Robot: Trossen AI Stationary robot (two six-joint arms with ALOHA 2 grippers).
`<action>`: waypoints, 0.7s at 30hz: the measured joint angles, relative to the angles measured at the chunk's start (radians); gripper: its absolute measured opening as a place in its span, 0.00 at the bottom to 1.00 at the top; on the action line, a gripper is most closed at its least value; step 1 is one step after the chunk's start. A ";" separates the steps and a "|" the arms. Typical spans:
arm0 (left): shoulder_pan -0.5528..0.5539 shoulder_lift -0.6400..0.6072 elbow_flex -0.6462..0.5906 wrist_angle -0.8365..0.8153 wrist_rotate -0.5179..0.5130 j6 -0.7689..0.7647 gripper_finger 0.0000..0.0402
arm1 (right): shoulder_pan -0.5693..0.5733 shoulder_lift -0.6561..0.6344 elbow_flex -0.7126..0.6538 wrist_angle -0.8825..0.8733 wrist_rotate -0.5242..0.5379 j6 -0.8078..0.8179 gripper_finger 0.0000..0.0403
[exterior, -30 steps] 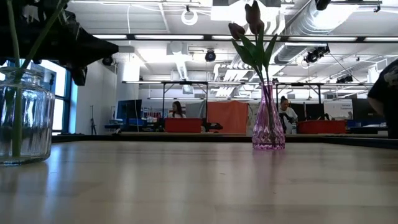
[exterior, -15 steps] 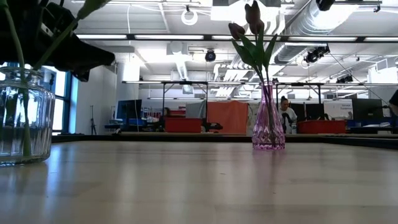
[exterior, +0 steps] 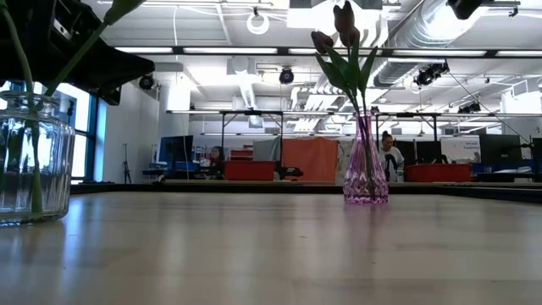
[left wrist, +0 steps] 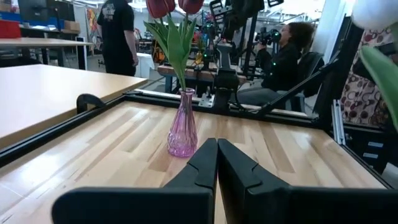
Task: Sort flowers into vase by color
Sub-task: Return to Home Position
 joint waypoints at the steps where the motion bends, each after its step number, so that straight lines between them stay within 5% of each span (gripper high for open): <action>1: 0.000 0.000 0.000 -0.001 0.000 0.000 0.00 | 0.008 -0.009 0.000 -0.009 -0.001 -0.018 0.00; 7: 0.000 0.003 0.000 -0.001 0.000 0.000 0.00 | 0.054 -0.047 -0.018 -0.025 -0.001 -0.089 0.00; 21: 0.000 0.003 0.000 -0.001 0.000 0.000 0.00 | 0.099 -0.253 -0.394 0.297 -0.012 -0.025 0.00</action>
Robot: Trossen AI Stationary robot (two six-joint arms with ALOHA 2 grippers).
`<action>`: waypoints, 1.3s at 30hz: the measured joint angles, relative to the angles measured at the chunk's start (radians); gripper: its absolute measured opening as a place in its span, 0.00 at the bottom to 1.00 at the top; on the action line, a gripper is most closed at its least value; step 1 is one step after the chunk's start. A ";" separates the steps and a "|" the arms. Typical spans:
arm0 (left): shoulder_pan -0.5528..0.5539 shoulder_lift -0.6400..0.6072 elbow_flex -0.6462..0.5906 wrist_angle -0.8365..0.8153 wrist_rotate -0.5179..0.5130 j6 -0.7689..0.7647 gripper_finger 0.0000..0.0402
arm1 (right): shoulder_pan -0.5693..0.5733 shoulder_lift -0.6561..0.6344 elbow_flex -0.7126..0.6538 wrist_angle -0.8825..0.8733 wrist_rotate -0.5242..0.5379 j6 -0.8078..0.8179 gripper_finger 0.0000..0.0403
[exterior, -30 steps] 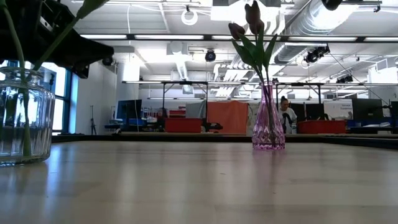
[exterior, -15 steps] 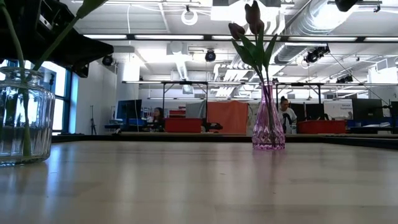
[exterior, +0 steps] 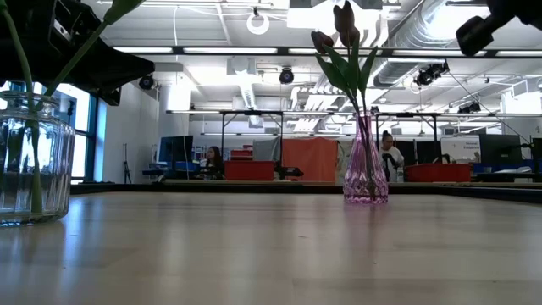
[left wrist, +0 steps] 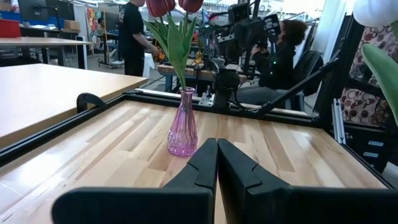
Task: Sort flowers into vase by color
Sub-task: Return to Home Position
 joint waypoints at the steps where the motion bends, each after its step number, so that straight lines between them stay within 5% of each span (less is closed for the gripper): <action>1: 0.000 0.000 0.000 0.000 0.000 0.000 0.00 | 0.000 -0.023 -0.024 0.036 0.001 -0.012 0.00; 8: 0.000 0.000 0.000 0.000 0.000 0.000 0.00 | 0.000 -0.080 -0.188 0.255 0.022 -0.029 0.00; 20: 0.000 -0.021 0.000 -0.027 0.001 0.000 0.00 | 0.000 -0.080 -0.190 0.078 0.030 -0.133 0.00; 27: 0.000 -0.212 0.000 -0.127 0.000 0.000 0.00 | 0.000 -0.080 -0.190 -0.129 0.030 -0.126 0.00; 39: 0.003 -0.567 0.001 -0.224 -0.001 0.000 0.00 | 0.000 -0.074 -0.189 -0.139 0.034 -0.142 0.00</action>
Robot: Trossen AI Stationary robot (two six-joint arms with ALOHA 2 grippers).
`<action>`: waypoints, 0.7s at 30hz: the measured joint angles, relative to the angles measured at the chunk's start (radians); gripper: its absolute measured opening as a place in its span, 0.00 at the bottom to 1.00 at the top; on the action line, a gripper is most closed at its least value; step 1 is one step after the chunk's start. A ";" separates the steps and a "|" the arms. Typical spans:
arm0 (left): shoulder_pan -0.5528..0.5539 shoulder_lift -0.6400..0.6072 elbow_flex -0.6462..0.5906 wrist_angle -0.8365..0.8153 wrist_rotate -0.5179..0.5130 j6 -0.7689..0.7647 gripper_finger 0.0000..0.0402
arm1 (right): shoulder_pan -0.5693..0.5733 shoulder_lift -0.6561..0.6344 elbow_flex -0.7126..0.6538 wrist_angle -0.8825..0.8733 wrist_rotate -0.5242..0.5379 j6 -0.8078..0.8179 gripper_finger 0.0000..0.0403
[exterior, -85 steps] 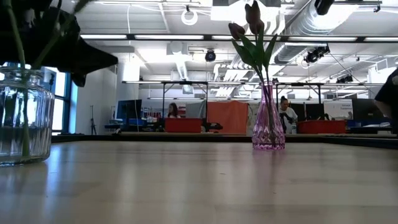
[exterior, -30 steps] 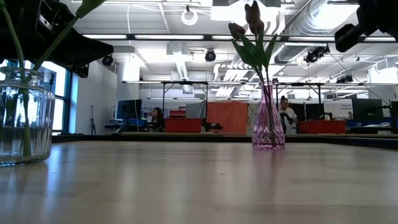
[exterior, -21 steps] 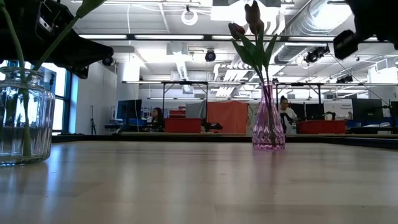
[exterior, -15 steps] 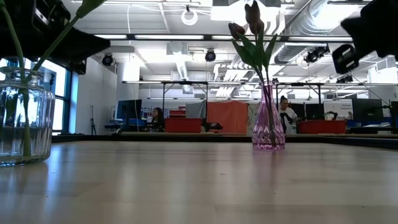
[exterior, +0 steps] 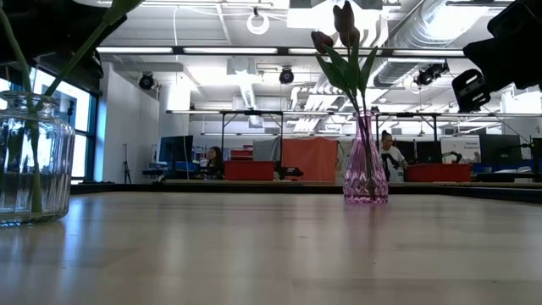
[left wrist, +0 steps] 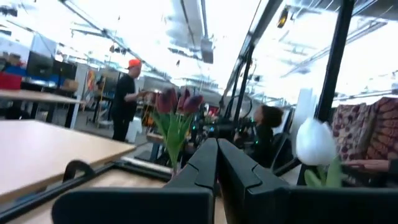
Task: Sort flowers into vase by color
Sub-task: Return to Home Position
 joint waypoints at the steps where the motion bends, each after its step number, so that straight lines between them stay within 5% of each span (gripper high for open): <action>1: 0.000 0.002 0.000 -0.003 -0.002 0.000 0.00 | 0.000 0.000 0.000 0.000 0.000 0.000 0.00; 21: 0.001 0.001 -0.001 -0.038 -0.007 0.000 0.00 | 0.001 -0.012 -0.001 0.003 -0.003 0.000 0.00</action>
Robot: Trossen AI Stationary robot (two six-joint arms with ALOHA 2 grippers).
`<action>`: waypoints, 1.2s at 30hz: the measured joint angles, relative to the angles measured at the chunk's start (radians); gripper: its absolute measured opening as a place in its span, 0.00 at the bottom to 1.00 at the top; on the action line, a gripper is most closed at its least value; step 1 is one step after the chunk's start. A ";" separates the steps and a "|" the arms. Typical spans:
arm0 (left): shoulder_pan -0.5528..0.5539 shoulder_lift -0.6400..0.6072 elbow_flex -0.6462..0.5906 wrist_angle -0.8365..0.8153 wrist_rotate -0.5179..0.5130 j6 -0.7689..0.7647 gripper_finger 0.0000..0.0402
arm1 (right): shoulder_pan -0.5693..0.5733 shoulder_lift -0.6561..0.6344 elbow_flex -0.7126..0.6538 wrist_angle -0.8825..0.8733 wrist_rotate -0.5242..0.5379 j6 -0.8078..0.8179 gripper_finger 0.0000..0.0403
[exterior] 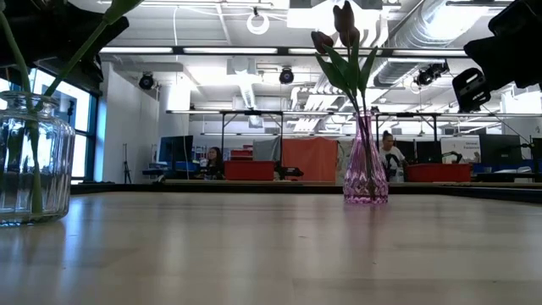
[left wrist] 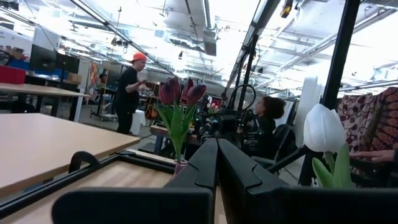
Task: Sort flowers into vase by color
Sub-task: Return to Home Position
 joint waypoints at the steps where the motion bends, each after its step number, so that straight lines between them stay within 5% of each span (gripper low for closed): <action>1: 0.000 0.000 0.000 0.000 0.000 0.000 0.00 | 0.000 0.000 0.000 0.000 0.000 0.000 0.00; 21: 0.011 0.000 0.000 0.000 0.000 0.000 0.00 | 0.000 0.006 0.000 0.002 0.001 -0.011 0.00; 31: 0.011 0.000 0.000 0.000 0.000 0.000 0.00 | 0.000 0.006 -0.001 0.002 0.014 -0.456 0.00; 36: 0.011 0.000 0.000 0.000 0.000 0.000 0.00 | 0.000 0.007 0.000 -0.007 0.048 -0.474 0.00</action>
